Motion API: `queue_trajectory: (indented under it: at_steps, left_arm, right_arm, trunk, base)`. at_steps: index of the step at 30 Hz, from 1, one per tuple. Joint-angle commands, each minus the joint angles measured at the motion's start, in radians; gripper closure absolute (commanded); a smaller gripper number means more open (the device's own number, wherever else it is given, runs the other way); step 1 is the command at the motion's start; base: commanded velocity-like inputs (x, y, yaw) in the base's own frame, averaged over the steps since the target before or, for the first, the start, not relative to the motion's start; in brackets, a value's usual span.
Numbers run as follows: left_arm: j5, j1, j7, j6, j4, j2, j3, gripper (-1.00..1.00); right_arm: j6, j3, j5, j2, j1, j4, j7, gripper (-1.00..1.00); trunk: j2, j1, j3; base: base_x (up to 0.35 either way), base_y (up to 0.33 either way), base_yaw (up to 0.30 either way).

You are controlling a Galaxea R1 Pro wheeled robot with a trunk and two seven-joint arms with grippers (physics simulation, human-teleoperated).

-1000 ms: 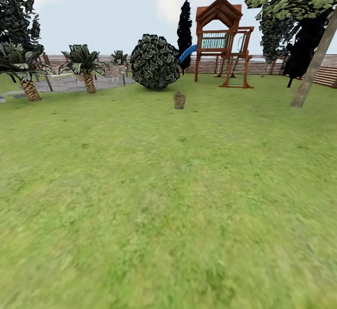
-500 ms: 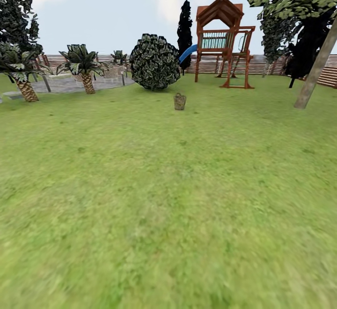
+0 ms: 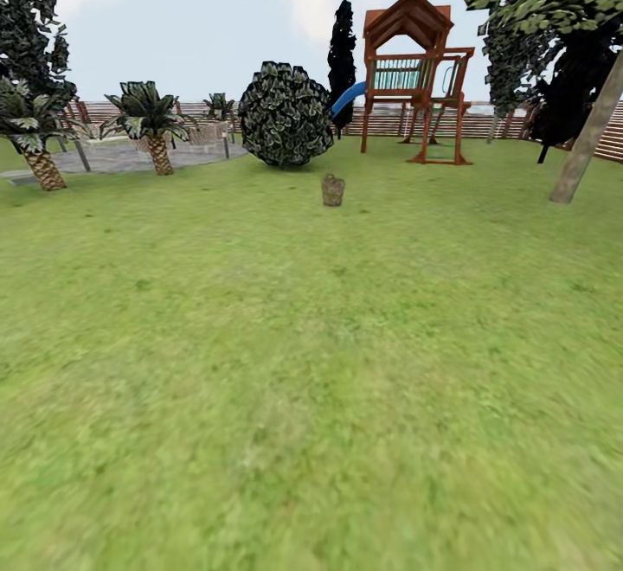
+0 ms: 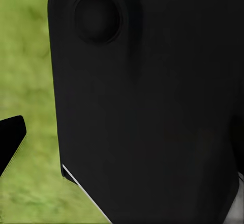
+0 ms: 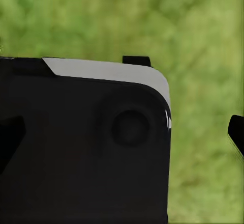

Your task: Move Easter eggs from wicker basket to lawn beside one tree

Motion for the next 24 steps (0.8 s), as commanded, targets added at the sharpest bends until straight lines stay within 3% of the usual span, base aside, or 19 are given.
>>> queue_trajectory:
  at_steps: [1, 24]
  left_arm:
    - [0.002, 0.001, -0.001, -0.001, -0.002, 0.000, 0.002, -1.00]
    - [0.002, 0.001, -0.001, -0.001, -0.002, 0.000, 0.002, -1.00]
  right_arm:
    - [-0.003, 0.002, 0.001, 0.000, 0.000, 0.001, 0.000, -1.00]
    - [-0.003, 0.002, 0.001, 0.000, 0.000, 0.001, 0.000, -1.00]
  trunk:
    - [0.000, 0.001, -0.001]
    - [0.000, 0.001, -0.001]
  base:
    - [0.342, 0.000, 0.000]
    - [0.342, 0.000, 0.000]
